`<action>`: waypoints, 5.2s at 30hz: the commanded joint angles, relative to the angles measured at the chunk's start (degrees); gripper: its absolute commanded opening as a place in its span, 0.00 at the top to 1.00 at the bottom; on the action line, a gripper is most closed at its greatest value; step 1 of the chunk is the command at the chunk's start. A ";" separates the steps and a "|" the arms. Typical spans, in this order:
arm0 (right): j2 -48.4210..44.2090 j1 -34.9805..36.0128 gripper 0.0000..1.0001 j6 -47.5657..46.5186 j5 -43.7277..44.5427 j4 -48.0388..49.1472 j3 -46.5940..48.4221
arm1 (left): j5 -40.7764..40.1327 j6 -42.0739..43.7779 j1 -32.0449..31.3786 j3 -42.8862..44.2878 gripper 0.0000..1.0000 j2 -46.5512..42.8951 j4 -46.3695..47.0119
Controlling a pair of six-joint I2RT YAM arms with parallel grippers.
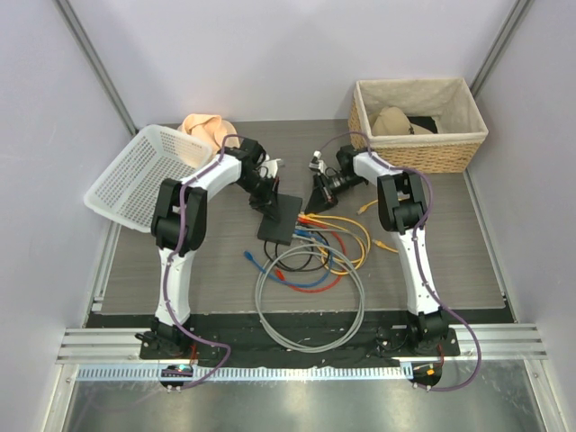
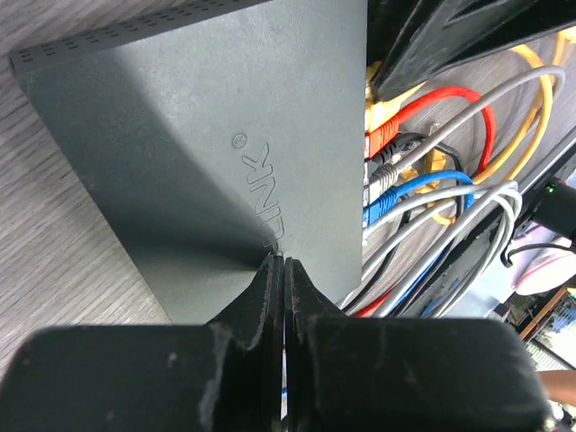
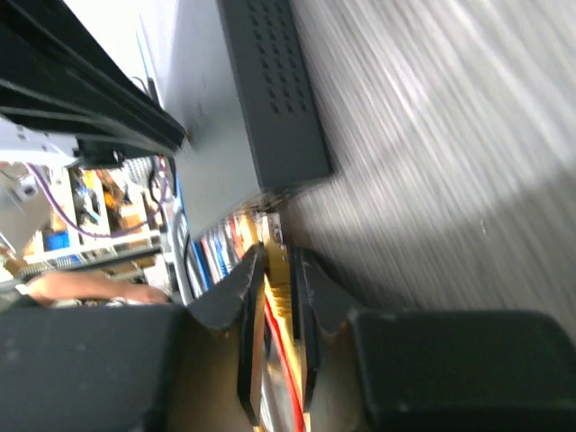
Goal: Pull the plug from the switch port
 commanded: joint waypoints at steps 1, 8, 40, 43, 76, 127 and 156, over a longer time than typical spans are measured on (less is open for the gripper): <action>-0.69 -2.02 0.99 -0.06 14.63 2.74 -4.14 | -9.87 3.22 -0.81 -0.87 1.00 5.34 -0.10; -1.30 -3.61 0.99 3.22 17.66 5.57 4.22 | -9.95 3.48 -0.81 -0.26 1.00 5.43 -0.63; -50.43 -21.81 0.99 -23.94 48.03 -4.03 -14.48 | -2.48 -0.74 1.04 10.99 1.00 7.27 1.74; -55.96 -22.16 0.99 -28.42 49.54 0.10 -24.76 | -1.34 -1.09 1.04 10.56 1.00 7.71 1.31; -37.09 -0.81 0.15 12.87 12.19 31.41 -28.31 | -5.21 6.04 1.30 -4.10 1.00 -13.11 0.07; -11.06 2.80 0.51 15.59 9.37 29.64 -21.88 | -9.43 2.60 1.13 -14.67 1.00 -7.23 3.68; -10.27 1.22 0.51 13.24 8.32 29.48 -22.94 | -9.78 2.69 1.13 -14.67 1.00 -6.70 3.94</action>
